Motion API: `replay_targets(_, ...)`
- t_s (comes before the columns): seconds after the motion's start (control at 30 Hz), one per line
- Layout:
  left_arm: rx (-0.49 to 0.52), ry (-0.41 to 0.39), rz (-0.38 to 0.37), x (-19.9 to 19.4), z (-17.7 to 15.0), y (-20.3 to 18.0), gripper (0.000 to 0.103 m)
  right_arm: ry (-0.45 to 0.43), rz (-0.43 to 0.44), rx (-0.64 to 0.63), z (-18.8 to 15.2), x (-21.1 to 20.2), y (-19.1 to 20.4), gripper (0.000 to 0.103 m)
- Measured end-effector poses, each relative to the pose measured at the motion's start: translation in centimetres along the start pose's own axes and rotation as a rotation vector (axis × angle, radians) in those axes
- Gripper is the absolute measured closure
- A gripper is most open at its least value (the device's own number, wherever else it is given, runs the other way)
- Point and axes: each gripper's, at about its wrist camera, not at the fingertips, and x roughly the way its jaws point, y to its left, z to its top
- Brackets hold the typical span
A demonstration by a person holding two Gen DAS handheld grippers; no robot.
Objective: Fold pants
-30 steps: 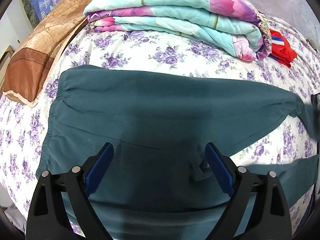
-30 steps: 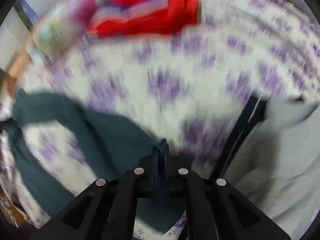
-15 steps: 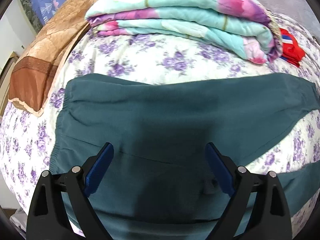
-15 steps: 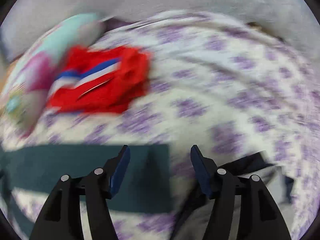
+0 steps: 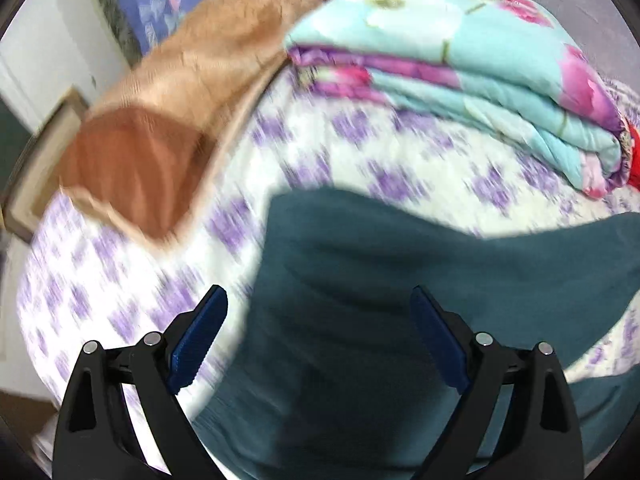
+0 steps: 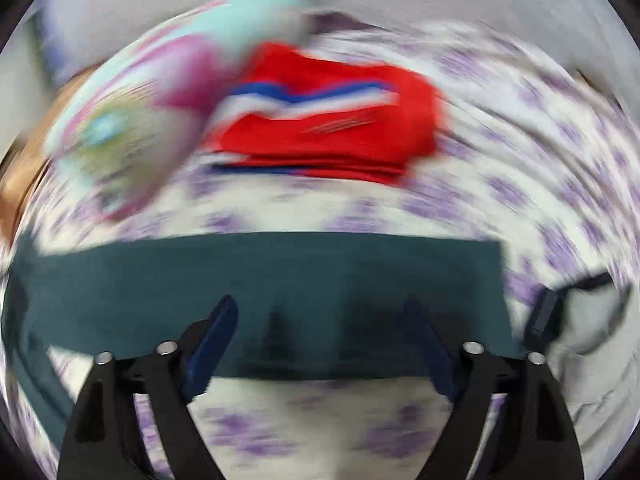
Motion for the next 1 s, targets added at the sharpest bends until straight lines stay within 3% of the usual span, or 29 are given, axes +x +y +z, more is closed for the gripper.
replay_targets(0.13, 0.109, 0.013, -0.004, 1.8, 3.1, 1.0, 0.013, 0.010, 0.058, -0.030, -0.9, -0.8, 4.0, 0.014)
replay_targets(0.27, 0.219, 0.040, -0.036, 3.8, 5.2, 1.3, 0.031, 0.067, 0.123, 0.006, -2.7, -1.0, 5.5, 0.013)
replay_targets(0.47, 0.405, 0.145, -0.094, 8.2, 5.7, 1.4, 0.048, 0.083, 0.118, 0.079, -3.6, -1.9, 4.6, 0.011)
replay_targets(0.53, 0.404, 0.170, -0.139, 9.1, 5.4, 1.4, 0.060, 0.090, 0.123, 0.096, -3.4, -1.7, 4.3, 0.011)
replay_targets(0.57, 0.401, 0.172, -0.168, 9.0, 5.4, 1.3, 0.083, 0.091, 0.123, 0.095, -3.3, -1.6, 4.3, 0.011)
replay_targets(0.6, 0.405, 0.165, -0.185, 8.7, 5.4, 1.0, 0.086, 0.090, 0.124, 0.091, -3.2, -1.5, 4.5, 0.011)
replay_targets(0.7, 0.385, 0.081, -0.106, 6.4, 5.8, 1.1, 0.086, 0.076, 0.145, 0.070, -2.2, -1.3, 5.2, 0.011)
replay_targets(0.83, 0.154, -0.052, -0.114, 1.8, 7.3, 4.2, 0.086, 0.043, 0.183, 0.070, -0.7, -0.4, 5.9, 0.011)
replay_targets(0.9, 0.101, -0.066, -0.106, 1.6, 7.8, 5.0, 0.085, 0.022, 0.196, 0.076, 0.1, 0.8, 6.3, 0.011)
replay_targets(1.0, 0.090, -0.026, 0.016, 3.9, 7.5, 4.9, 0.082, 0.037, 0.185, 0.117, 1.3, 3.8, 6.3, 0.011)
